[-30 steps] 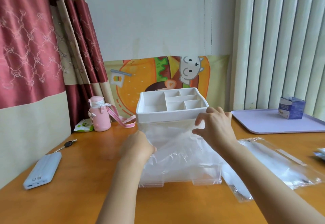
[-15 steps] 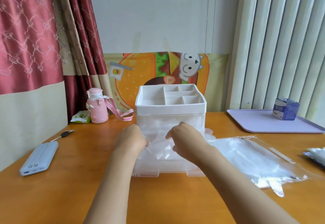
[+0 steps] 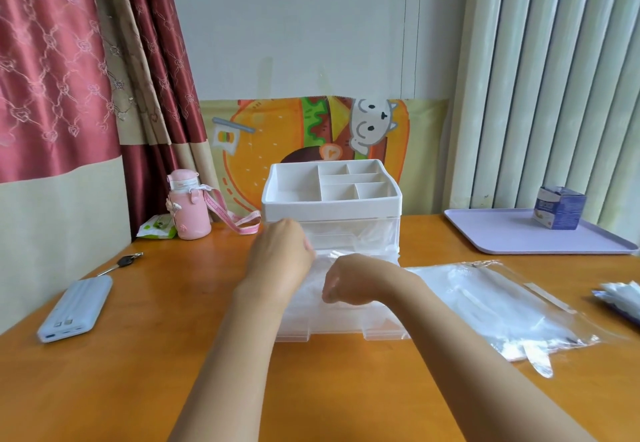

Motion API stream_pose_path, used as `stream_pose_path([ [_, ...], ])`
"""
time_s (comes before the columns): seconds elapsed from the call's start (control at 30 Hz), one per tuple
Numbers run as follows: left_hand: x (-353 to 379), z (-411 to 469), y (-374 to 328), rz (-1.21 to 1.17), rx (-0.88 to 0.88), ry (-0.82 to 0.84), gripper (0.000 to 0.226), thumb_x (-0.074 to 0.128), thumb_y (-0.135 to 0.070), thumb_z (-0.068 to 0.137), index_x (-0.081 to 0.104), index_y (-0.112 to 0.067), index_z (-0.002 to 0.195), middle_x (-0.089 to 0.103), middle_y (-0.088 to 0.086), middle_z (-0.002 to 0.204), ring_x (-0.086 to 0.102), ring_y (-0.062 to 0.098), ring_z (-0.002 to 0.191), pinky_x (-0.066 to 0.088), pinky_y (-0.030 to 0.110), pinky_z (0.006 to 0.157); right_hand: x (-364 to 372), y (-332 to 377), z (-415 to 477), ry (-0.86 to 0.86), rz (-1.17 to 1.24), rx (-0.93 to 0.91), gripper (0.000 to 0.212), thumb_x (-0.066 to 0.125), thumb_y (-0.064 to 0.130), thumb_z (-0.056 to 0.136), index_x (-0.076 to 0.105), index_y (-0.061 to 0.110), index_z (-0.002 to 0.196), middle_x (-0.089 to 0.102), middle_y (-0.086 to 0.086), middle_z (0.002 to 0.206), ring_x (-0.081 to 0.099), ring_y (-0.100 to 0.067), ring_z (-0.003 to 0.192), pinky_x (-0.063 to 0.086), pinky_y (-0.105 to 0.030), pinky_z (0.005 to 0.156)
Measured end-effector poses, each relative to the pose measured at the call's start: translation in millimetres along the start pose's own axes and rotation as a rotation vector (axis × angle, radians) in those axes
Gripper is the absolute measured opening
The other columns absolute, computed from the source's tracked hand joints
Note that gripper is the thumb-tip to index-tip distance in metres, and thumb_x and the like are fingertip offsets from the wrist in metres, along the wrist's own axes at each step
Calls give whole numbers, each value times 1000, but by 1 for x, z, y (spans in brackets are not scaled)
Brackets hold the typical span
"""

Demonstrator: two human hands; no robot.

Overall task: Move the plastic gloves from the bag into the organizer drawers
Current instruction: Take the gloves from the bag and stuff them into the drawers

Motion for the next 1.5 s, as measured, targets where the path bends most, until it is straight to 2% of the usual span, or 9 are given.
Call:
stream_pose_path([
  [0.13, 40, -5, -5, 45, 72, 300, 16, 54, -7, 89, 69, -5, 81, 60, 20, 79, 60, 35, 75, 40, 37, 52, -6, -2, 6, -109, 3, 31, 28, 50, 17, 93, 67, 5, 111, 65, -13, 115, 60, -29, 106, 50, -38, 91],
  [0.27, 71, -9, 0, 69, 59, 495, 28, 47, -25, 99, 66, -11, 112, 63, 5, 99, 55, 18, 83, 39, 23, 63, -9, -9, 10, -319, 69, 54, 21, 52, 4, 85, 70, 2, 96, 69, -12, 95, 63, -29, 93, 53, -37, 80],
  [0.5, 78, -2, 9, 53, -61, 501, 29, 41, -12, 98, 58, -6, 121, 56, 10, 106, 51, 19, 86, 39, 25, 70, -5, -24, 8, -280, 186, 213, 20, 45, 1, 86, 64, 6, 91, 61, -7, 88, 55, -32, 88, 39, -25, 56],
  [0.57, 75, -1, 14, 80, -99, 466, 29, 43, -11, 97, 54, -4, 123, 54, 13, 119, 53, 21, 95, 40, 25, 73, 0, -26, 6, -236, 181, 251, 37, 41, 1, 89, 57, 6, 121, 57, -11, 122, 52, -30, 115, 46, -29, 79],
  [0.63, 76, -1, 18, 118, -128, 472, 38, 47, -15, 96, 48, -3, 132, 48, 16, 133, 52, 25, 115, 44, 27, 84, 9, -26, 7, -162, 118, 280, 51, 41, 6, 92, 37, 6, 143, 37, -14, 146, 33, -28, 135, 29, -33, 108],
  [0.9, 87, -3, 16, 183, -154, 583, 61, 61, -36, 91, 41, -7, 141, 44, 14, 142, 38, 32, 134, 38, 36, 107, 23, -36, 13, 79, 52, 390, 76, 54, 31, 95, 9, 14, 153, -7, -19, 158, -10, -39, 145, 11, -48, 117],
  [1.1, 89, -1, 18, 121, -147, 578, 75, 67, -37, 86, 33, -8, 146, 34, 14, 149, 43, 29, 129, 38, 30, 93, 9, -29, 5, 153, 1, 267, 65, 59, 39, 92, 33, 13, 147, 46, -7, 142, 45, -27, 127, 40, -31, 98],
  [1.33, 96, 2, 24, 166, -99, 635, 59, 64, -42, 87, 48, -15, 137, 52, 6, 132, 51, 22, 108, 38, 28, 82, 7, -25, 13, 224, -188, 216, 64, 56, 42, 93, 33, 14, 147, 43, -6, 144, 45, -28, 128, 39, -33, 100],
  [1.5, 79, -1, 19, 135, -109, 622, 72, 65, -46, 87, 39, -13, 145, 43, 4, 147, 46, 24, 129, 37, 30, 96, -8, -33, -5, 175, -215, 113, 70, 61, 53, 86, 37, 25, 146, 40, 3, 148, 41, -24, 132, 34, -39, 110],
])
Point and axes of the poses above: each hand's wrist, its own z-axis towards the middle knuckle, its own x-axis out of the palm, y = z × x, the point moved 7 cm from there along z, towards the middle knuckle
